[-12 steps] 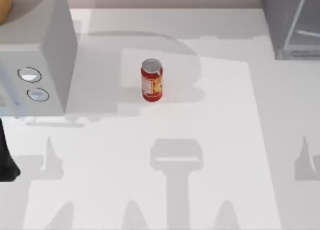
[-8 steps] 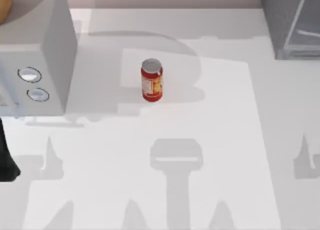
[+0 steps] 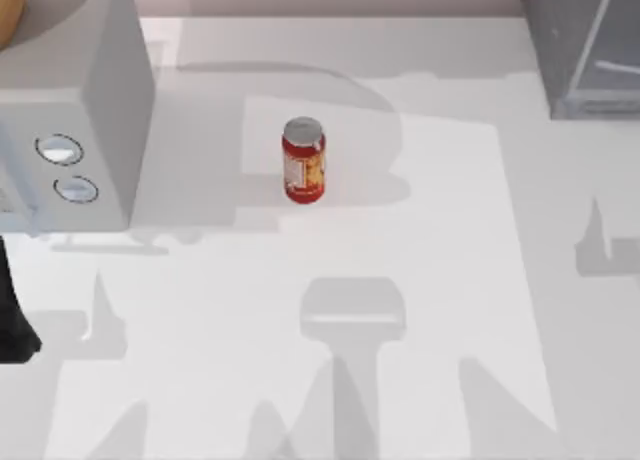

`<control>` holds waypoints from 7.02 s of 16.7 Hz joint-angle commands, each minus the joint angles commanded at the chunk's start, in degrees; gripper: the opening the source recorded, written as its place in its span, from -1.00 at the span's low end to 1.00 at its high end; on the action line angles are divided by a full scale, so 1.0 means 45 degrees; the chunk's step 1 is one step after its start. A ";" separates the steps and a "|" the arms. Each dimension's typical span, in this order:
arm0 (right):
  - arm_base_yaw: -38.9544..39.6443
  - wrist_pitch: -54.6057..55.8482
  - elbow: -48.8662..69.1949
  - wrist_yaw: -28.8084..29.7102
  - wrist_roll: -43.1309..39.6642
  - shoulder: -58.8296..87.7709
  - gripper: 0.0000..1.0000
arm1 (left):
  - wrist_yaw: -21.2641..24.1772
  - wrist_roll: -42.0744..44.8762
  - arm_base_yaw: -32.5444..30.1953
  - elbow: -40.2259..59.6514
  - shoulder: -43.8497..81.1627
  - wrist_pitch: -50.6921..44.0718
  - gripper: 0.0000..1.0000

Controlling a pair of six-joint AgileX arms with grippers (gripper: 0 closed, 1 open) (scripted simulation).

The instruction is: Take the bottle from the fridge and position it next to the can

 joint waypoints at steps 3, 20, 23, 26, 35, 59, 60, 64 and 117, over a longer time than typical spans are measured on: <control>-0.0385 0.2232 0.1821 -0.0384 0.0012 0.4404 1.00 | 0.0000 0.0000 0.0000 0.0000 0.0000 0.0000 1.00; -0.1924 1.0523 0.8618 -0.1637 -0.0038 2.0440 1.00 | 0.0000 0.0000 0.0000 0.0000 0.0000 0.0000 1.00; -0.1855 1.0491 0.8560 -0.1624 -0.0037 2.0412 1.00 | 0.0000 0.0000 0.0000 0.0000 0.0000 0.0000 1.00; -0.1844 1.0286 0.9046 -0.1567 -0.0041 2.0648 1.00 | 0.0000 0.0000 0.0000 0.0000 0.0000 0.0000 1.00; -0.1609 0.8619 1.2359 -0.1299 -0.0056 2.2284 1.00 | 0.0000 0.0000 0.0000 0.0000 0.0000 0.0000 1.00; -0.1608 0.8614 1.2368 -0.1298 -0.0056 2.2288 -1.00 | 0.0000 0.0000 0.0000 0.0000 0.0000 0.0000 1.00; -0.1648 0.8613 1.2360 -0.1300 -0.0039 2.2264 -1.00 | 0.0000 0.0000 0.0000 0.0000 0.0000 0.0000 1.00; -0.1649 0.7828 1.2505 -0.1307 -0.0028 2.1589 -1.00 | 0.0000 0.0000 0.0000 0.0000 0.0000 0.0000 1.00; 0.8089 1.2337 0.7097 0.8168 -0.0098 2.0720 -1.00 | 0.0000 0.0000 0.0000 0.0000 0.0000 0.0000 1.00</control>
